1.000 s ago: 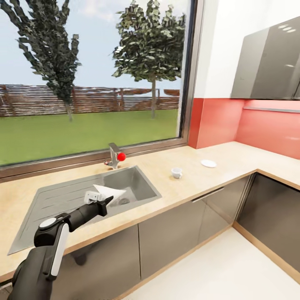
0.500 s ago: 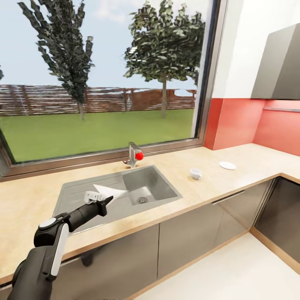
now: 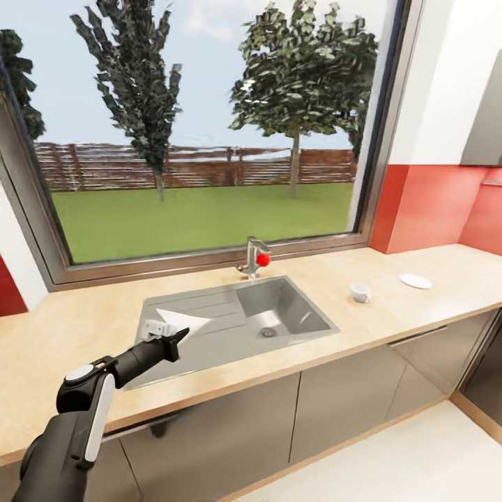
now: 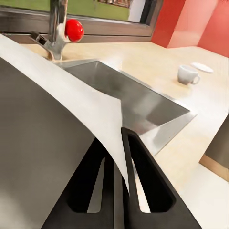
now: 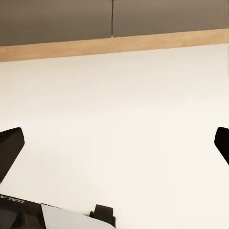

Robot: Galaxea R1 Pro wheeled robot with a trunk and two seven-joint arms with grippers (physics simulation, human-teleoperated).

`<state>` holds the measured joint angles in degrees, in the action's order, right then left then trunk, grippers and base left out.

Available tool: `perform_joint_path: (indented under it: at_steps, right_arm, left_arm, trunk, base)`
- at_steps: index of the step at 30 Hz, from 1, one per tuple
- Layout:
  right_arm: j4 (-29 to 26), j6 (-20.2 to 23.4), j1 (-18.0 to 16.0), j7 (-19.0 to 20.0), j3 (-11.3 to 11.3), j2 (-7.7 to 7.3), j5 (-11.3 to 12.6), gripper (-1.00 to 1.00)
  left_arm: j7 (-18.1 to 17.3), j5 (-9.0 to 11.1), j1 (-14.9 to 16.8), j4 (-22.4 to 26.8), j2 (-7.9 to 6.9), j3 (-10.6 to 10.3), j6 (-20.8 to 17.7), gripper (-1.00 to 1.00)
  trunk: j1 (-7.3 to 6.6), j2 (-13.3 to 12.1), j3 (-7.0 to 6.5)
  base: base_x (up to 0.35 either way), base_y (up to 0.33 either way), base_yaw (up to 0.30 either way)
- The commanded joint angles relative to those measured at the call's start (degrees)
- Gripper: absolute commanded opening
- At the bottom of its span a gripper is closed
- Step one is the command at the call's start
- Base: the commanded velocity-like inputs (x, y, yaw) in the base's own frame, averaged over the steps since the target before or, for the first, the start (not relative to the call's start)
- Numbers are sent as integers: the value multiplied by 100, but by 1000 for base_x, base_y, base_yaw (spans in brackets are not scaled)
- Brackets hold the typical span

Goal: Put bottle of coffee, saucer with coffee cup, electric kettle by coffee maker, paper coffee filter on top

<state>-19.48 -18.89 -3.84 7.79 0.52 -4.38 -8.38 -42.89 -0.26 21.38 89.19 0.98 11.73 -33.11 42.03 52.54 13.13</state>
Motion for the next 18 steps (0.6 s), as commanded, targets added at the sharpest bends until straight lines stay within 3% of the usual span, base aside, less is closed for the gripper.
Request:
perform_joint_path:
  at_steps: [1,7,18]
  right_arm:
    - [-1,-18,-2,3,6,-2,-41,100]
    - [-3,-18,-2,-4,7,-2,-41,100]
    - [-10,-18,-2,14,4,-2,-35,100]
  left_arm:
    - [-30,-26,6,2,6,13,-20,-100]
    - [-31,-26,6,2,7,13,-20,-100]
    - [-29,-26,6,2,7,89,-26,-100]
  trunk:
    - [0,6,8]
    - [0,6,8]
    - [0,6,8]
  base:
    - [-34,285,181]
    - [-11,227,238]
    - [-1,29,108]
